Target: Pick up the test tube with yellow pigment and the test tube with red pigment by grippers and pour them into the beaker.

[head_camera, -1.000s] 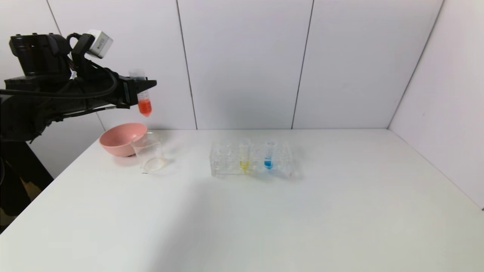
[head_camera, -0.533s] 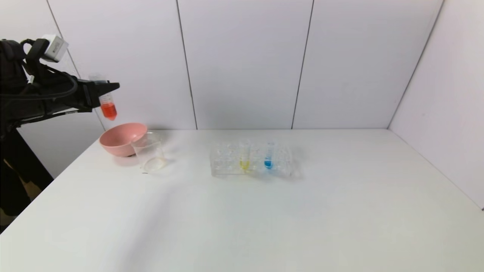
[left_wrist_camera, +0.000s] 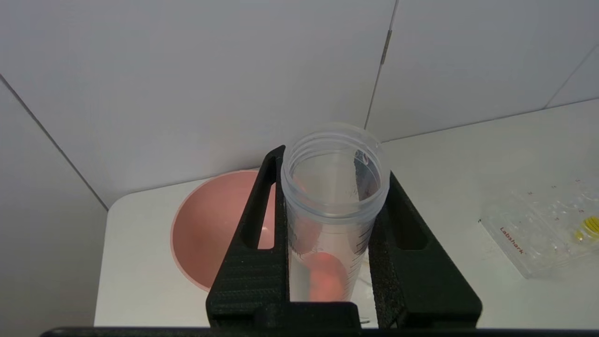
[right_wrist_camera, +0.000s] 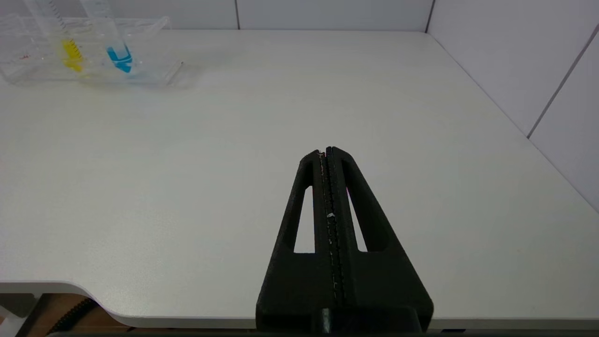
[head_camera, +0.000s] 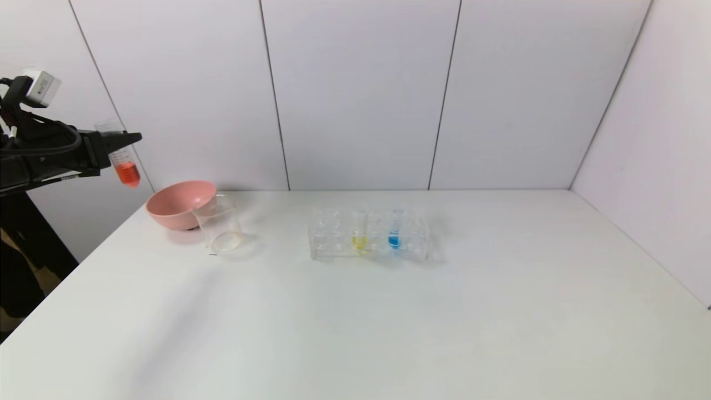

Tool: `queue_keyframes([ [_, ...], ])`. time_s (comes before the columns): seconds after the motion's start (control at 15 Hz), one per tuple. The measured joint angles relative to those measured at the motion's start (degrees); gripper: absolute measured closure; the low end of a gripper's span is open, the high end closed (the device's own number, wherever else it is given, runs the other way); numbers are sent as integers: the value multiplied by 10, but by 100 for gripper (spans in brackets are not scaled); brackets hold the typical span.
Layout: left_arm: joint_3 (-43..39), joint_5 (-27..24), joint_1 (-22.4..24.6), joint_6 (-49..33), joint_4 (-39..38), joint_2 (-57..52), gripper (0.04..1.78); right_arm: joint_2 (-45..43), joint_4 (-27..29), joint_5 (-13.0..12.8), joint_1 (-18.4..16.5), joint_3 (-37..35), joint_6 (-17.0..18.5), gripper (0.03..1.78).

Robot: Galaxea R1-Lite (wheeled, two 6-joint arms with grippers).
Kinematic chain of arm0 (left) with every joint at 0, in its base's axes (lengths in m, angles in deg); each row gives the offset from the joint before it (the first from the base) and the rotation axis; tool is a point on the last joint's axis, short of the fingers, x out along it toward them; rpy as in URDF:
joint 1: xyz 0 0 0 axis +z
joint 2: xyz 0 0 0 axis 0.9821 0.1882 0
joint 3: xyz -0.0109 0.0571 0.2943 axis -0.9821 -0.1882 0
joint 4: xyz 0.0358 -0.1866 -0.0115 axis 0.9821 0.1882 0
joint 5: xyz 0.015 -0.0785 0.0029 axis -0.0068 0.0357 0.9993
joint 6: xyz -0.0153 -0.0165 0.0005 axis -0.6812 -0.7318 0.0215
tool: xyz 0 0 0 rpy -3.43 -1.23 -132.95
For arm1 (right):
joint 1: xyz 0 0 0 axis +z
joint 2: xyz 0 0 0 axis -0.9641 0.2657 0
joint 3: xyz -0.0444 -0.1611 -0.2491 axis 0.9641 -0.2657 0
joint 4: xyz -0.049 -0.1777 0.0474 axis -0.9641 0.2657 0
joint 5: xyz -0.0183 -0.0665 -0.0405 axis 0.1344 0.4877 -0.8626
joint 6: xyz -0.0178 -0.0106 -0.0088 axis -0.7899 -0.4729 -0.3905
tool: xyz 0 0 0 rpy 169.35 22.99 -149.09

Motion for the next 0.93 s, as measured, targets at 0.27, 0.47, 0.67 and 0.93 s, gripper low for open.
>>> queue_keyframes([
  [0.27,11,-17,1,4,-9,26,133,0,0,0,0,0,0,170],
  [0.47,14,-33,-1,5,-9,31,133,0,0,0,0,0,0,170],
  [0.67,13,-32,-3,6,-9,32,133,0,0,0,0,0,0,170],
  [0.93,13,-26,-6,4,-10,38,133,0,0,0,0,0,0,170],
])
